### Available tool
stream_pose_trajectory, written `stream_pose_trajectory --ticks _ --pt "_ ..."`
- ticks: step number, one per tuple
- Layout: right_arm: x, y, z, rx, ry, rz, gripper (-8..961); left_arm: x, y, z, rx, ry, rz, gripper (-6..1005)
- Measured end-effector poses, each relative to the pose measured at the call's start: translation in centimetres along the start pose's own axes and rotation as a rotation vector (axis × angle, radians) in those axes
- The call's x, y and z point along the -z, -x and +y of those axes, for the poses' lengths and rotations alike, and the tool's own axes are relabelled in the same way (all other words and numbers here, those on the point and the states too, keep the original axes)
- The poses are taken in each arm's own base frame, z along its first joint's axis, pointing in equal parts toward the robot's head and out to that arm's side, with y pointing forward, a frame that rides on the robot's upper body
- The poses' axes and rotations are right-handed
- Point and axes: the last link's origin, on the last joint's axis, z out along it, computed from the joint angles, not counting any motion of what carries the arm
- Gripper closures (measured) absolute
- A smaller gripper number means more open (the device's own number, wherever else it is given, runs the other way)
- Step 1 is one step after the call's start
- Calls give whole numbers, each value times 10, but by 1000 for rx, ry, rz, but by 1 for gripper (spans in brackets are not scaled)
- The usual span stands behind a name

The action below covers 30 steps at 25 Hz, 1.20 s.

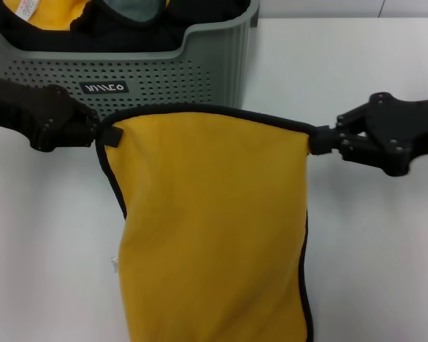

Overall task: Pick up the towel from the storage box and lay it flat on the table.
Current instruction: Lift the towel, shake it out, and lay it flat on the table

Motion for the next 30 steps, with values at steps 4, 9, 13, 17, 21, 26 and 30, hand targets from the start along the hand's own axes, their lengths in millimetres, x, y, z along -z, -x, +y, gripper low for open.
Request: stream_pose_trajectory --ticks 4,9,13,17,21,26,30 --pt "-2 -4 -12 25 -79 41 871 1 3 -4 38 -33 -4 973" --pt "2 -5 -21 33 -135 65 869 -5 8 -14 97 -97 -11 973" --pt "7 -5 -29 36 -185 91 867 -13 13 -21 134 -144 -26 972" --pt "10 -5 -37 40 -232 127 866 -22 13 -25 144 -162 -31 971" --pt "8 -4 -45 55 -260 170 865 -31 11 -28 146 -176 -33 971" --pt "3 -1 -51 66 -277 199 863 -35 11 -33 164 -209 -31 970" --pt "-3 -1 -56 79 -290 229 861 -37 13 -36 175 -229 -33 970"
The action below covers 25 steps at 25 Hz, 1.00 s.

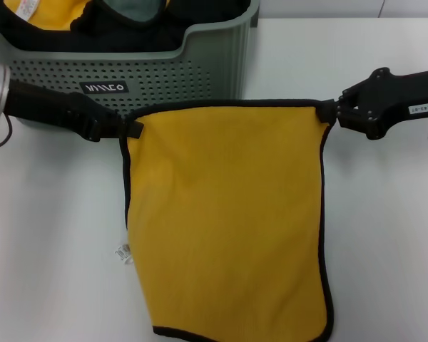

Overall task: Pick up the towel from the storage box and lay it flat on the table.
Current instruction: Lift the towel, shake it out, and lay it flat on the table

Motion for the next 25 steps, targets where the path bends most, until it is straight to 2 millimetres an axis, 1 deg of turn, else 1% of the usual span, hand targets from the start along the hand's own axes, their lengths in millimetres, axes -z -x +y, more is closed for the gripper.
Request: stream_pose_trajectory --ticks 6,11,17,23,25 --pt "-8 -2 -5 -7 -40 79 859 -2 3 -2 5 -15 2 969" --pt "-11 -1 -11 10 -94 149 858 -4 3 -1 0 -8 2 968" --pt "-17 3 -13 38 -106 172 855 -7 4 -3 7 -25 2 967" --pt "-24 6 -14 74 -114 189 853 -11 4 -5 13 -45 0 944" --pt "-27 13 -17 92 -129 185 853 -12 3 -7 21 -59 4 937"
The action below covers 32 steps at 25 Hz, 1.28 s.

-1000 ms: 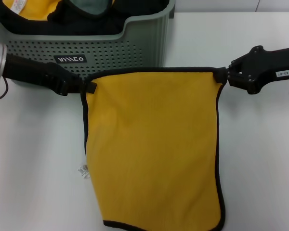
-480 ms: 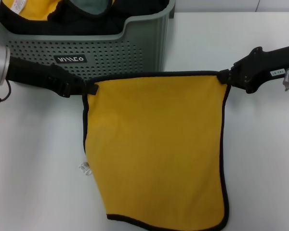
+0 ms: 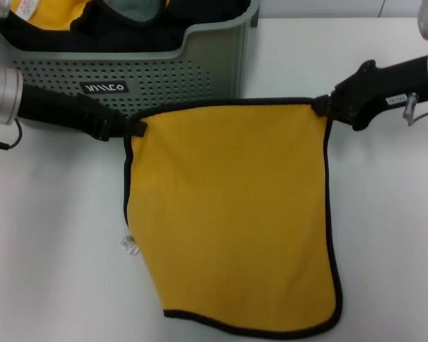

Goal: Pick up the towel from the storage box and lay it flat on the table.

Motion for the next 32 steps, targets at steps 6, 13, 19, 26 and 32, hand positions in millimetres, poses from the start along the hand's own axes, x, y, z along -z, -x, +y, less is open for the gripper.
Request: stream_pose_trajectory --ticks 6,13,19,26,32 --pt "-3 9 -3 25 -9 -2 851 -1 -1 -5 13 -38 8 914" --pt "-7 12 -1 39 5 11 848 -2 1 -5 18 -37 7 888" --pt "-8 11 0 37 8 16 846 -2 2 -5 20 -36 7 866" --pt "-10 2 -3 50 -58 31 843 0 2 -6 31 -40 23 839" --pt "-13 -4 -5 104 -158 46 841 5 6 -6 46 -37 47 817"
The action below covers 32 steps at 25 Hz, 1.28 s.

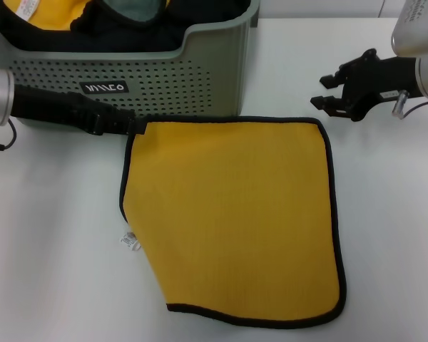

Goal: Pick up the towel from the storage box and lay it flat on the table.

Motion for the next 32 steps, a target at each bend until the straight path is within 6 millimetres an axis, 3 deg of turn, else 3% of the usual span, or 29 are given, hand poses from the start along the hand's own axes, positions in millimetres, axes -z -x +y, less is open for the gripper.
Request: stream_pose_trajectory --ticks 1,4,8,9,14,18,22,25,32 --pt "0 0 -1 0 -10 -1 841 1 0 0 2 0 5 813" --pt "3 1 -3 -10 -25 -20 594 4 2 1 5 12 26 671" --pt "17 4 1 -38 -23 -102 430 13 5 14 -79 115 94 440" --pt "25 3 8 -41 5 -141 389 15 6 21 -122 156 123 372" --pt "78 -13 56 -20 251 -398 160 18 27 62 -437 367 361 361" --pt "118 -28 84 -29 392 -668 123 8 43 74 -518 415 436 362" --pt "137 -40 91 -43 416 -801 86 7 46 77 -541 435 458 362" --pt "137 -43 96 -43 440 -837 68 13 46 76 -542 448 470 362" --pt "117 -46 96 -64 455 -839 67 17 42 81 -565 497 523 363"
